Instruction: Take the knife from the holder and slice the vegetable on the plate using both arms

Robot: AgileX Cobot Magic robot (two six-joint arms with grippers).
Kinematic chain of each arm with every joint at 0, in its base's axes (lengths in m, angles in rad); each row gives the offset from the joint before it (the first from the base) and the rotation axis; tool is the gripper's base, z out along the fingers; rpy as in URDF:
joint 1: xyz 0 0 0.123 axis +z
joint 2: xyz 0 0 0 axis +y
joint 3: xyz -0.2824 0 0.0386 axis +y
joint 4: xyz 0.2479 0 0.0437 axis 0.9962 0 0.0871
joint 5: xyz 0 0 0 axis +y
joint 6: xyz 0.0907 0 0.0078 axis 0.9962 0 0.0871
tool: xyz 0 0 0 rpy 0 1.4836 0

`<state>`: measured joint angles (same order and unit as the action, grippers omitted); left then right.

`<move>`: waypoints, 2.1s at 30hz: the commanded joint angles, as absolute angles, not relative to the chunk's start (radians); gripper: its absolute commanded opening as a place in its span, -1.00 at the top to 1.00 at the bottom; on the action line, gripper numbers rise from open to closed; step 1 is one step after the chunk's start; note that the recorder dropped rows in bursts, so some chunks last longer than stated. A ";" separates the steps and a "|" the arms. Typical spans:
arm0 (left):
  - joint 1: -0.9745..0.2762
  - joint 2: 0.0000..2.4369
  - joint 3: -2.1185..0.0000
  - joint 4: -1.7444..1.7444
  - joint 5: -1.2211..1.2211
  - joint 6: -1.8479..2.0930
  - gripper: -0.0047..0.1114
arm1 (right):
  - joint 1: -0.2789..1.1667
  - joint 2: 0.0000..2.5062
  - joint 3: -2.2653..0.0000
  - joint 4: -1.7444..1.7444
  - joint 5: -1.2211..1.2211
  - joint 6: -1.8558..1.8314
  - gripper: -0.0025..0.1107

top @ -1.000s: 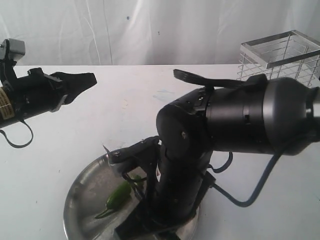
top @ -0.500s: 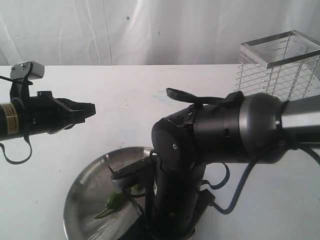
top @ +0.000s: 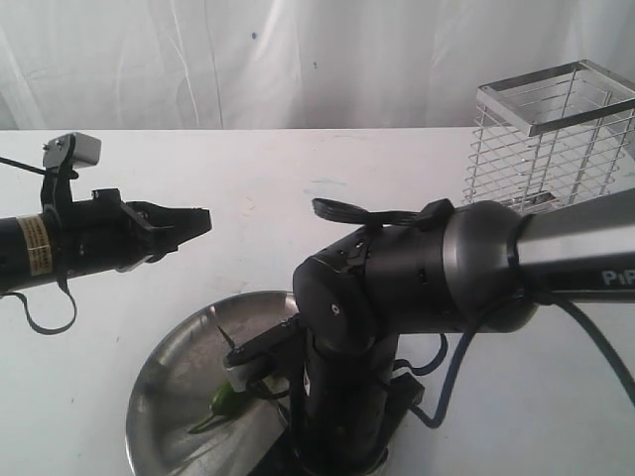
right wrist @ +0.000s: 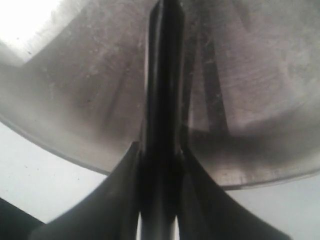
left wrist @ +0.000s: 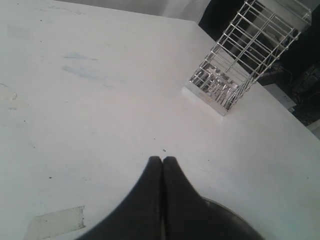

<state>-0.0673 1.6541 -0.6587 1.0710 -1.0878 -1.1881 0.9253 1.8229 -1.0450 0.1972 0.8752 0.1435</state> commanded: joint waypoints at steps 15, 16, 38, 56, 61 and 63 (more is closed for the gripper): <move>-0.072 1.650 -0.653 1.064 -1.105 -1.171 0.92 | 0.926 1.828 -1.044 0.176 0.791 0.135 0.96; -0.072 1.650 -0.653 1.064 -1.105 -1.171 0.92 | 0.926 1.828 -1.044 0.176 0.784 0.135 0.96; -0.072 1.650 -0.653 1.064 -1.105 -1.171 0.92 | 0.904 1.828 -1.044 0.178 0.750 0.135 0.96; -0.072 1.654 -0.653 1.116 -1.107 -1.173 0.92 | 0.904 1.828 -1.044 0.228 0.764 0.133 0.96; -0.072 1.654 -0.653 1.123 -1.107 -1.173 0.92 | 0.904 1.828 -1.044 0.228 0.764 0.133 0.96; -0.072 1.654 -0.653 1.123 -1.107 -1.177 0.92 | 0.904 1.828 -1.044 0.228 0.764 0.133 0.96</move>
<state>-0.0673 1.6571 -0.6587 1.1152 -1.1016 -1.1727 0.9129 1.8292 -1.0450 0.2262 0.7632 0.1399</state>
